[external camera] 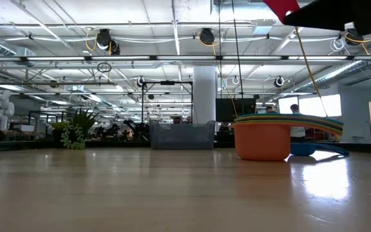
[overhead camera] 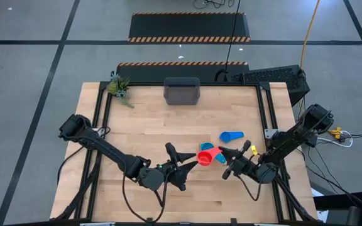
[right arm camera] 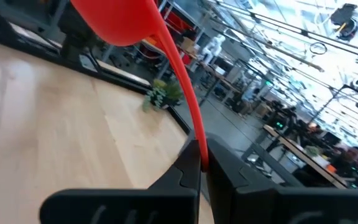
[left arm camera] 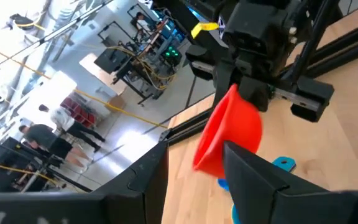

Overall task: Nest measuring cups in basket
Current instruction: Stack the red measuring cup on top of the light blue measuring cup

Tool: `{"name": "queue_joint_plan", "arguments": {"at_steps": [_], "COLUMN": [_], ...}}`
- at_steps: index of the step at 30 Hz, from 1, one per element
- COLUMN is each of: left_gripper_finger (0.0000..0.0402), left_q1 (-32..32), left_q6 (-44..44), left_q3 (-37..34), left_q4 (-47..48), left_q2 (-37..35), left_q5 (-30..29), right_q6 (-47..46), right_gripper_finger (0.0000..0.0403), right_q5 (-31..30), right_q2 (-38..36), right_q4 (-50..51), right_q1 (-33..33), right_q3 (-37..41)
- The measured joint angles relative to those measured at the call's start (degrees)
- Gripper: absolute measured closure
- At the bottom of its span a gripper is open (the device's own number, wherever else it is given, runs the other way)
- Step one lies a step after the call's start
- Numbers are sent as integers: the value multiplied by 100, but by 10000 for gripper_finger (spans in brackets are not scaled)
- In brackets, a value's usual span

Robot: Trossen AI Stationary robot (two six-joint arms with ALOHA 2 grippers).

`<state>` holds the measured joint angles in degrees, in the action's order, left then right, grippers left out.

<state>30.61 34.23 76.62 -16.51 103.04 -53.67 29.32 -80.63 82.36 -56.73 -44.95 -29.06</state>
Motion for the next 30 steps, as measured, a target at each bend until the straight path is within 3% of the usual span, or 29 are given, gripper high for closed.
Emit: {"name": "queue_joint_plan", "arguments": {"at_steps": [13,30], "left_gripper_finger": [278,357], "left_q1": [-36,-135], "left_q6": [-3,43], "left_q3": [0,9], "left_q4": [382,480], "left_q2": [7,79], "left_q5": [38,472], "right_q6": [-61,-933], "right_gripper_finger": [403,403], "right_q5": [-8,452], "right_q2": [137,137], "right_q4": [12,771], "right_q1": [78,295], "right_q3": [-61,-57]}}
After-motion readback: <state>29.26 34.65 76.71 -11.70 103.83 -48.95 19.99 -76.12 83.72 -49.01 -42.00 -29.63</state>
